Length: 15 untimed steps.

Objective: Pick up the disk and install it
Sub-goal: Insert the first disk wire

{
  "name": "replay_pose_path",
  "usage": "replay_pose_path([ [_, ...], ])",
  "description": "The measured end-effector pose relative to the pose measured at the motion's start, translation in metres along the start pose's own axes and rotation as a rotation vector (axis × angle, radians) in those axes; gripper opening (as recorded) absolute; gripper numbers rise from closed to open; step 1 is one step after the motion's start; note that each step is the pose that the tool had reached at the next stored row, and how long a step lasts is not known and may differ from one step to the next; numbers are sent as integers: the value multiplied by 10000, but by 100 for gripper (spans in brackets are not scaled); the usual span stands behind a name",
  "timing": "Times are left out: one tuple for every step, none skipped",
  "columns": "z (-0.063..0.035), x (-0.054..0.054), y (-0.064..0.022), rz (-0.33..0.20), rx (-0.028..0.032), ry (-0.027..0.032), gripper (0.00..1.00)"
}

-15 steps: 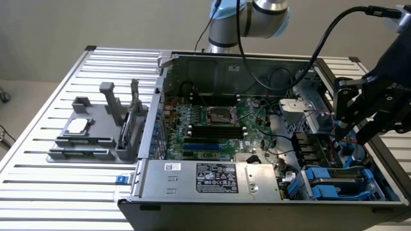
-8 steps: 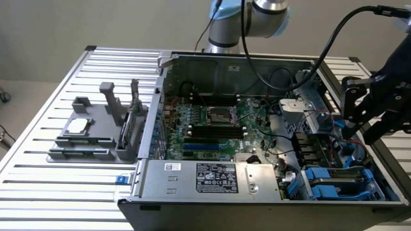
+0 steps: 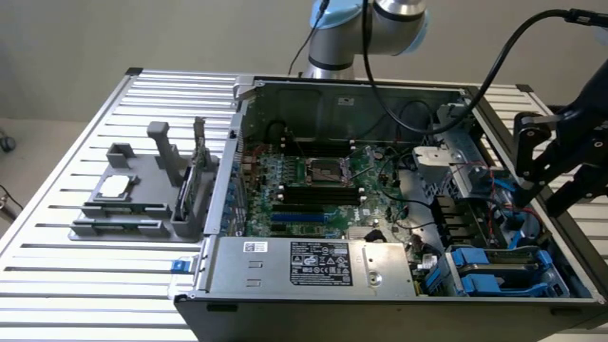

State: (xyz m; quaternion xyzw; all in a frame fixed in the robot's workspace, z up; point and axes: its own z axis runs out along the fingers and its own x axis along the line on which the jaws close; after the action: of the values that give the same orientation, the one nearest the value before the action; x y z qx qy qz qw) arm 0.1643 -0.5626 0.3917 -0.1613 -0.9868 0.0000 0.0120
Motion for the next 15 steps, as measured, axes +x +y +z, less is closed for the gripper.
replay_pose_path([
  [0,-2,1,130,-3,0,40],
  [0,-3,1,247,-4,0,40],
  [1,-5,2,360,-6,0,40],
  [2,-6,2,478,-8,0,40],
  [3,-7,2,606,-8,0,40],
  [5,-7,2,739,-10,0,40],
  [7,-8,3,870,-13,0,40],
  [9,-9,3,1011,-16,1,38],
  [11,-10,3,1136,-18,1,38],
  [11,-12,4,1255,-18,0,31],
  [13,-14,4,1370,-18,-1,31],
  [14,-16,5,1478,-18,-1,31],
  [16,-17,6,1593,-20,-1,31],
  [18,-18,6,1715,-23,0,31],
  [21,-18,6,1858,-26,1,31],
])
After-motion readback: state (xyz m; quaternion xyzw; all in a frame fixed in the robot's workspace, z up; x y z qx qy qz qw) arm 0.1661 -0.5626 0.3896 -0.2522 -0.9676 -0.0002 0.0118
